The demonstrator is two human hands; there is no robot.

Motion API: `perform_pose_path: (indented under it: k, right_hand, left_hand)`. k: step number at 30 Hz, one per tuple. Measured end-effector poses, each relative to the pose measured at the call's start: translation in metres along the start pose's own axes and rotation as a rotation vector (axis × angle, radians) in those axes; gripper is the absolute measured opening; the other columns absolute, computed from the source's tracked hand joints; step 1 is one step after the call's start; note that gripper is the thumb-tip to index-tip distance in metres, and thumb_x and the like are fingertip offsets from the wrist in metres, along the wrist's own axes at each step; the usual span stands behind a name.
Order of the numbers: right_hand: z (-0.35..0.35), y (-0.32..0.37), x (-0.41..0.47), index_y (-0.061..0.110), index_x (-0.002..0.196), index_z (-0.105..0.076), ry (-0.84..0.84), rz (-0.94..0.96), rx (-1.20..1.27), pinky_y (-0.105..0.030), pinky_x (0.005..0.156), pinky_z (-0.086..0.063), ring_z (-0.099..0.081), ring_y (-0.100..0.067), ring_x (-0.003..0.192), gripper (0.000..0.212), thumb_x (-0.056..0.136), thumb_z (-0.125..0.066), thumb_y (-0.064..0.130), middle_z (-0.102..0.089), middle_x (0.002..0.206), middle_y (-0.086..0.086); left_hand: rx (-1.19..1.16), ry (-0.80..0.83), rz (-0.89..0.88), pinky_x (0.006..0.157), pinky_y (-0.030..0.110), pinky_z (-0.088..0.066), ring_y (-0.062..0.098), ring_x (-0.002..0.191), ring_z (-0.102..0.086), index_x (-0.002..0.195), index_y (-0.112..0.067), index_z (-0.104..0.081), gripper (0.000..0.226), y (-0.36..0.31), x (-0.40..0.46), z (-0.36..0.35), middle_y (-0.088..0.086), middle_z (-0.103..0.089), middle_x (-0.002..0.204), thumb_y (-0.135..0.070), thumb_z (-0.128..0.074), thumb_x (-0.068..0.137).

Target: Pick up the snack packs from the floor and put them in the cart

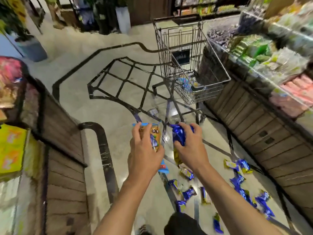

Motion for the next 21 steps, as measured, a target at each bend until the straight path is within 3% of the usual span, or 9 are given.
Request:
perform_pose_path:
  k: [10,21]
  right_hand:
    - [-0.033,0.031,0.204,0.032,0.138,-0.041,-0.135,-0.137,0.008,-0.042,0.097,-0.049,-0.049,-0.026,0.121,0.06,0.084,-0.066,0.024,-0.022,0.147,0.002]
    - [-0.045,0.035,0.44,0.028,0.14,-0.041,-0.205,-0.202,0.043,-0.035,0.099,-0.043,-0.046,-0.026,0.123,0.061,0.085,-0.067,0.02,-0.023,0.147,0.0]
  left_hand:
    - [-0.044,0.1,-0.128,0.085,0.047,-0.057,0.024,0.122,-0.052,0.137,-0.043,-0.032,0.074,0.015,0.244,-0.006,-0.014,-0.016,0.151,-0.028,-0.073,0.077]
    - [-0.048,0.196,-0.224,0.096,0.044,-0.053,0.021,0.126,-0.049,0.136,-0.037,-0.035,0.072,-0.016,0.489,-0.065,-0.011,-0.018,0.15,-0.027,-0.073,0.076]
Point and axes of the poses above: each hand's wrist, its own x-axis towards the middle knuckle, its own z-axis out of the back of the hand, y = z × x, the point moved 2 cm from there along x, towards the middle knuckle
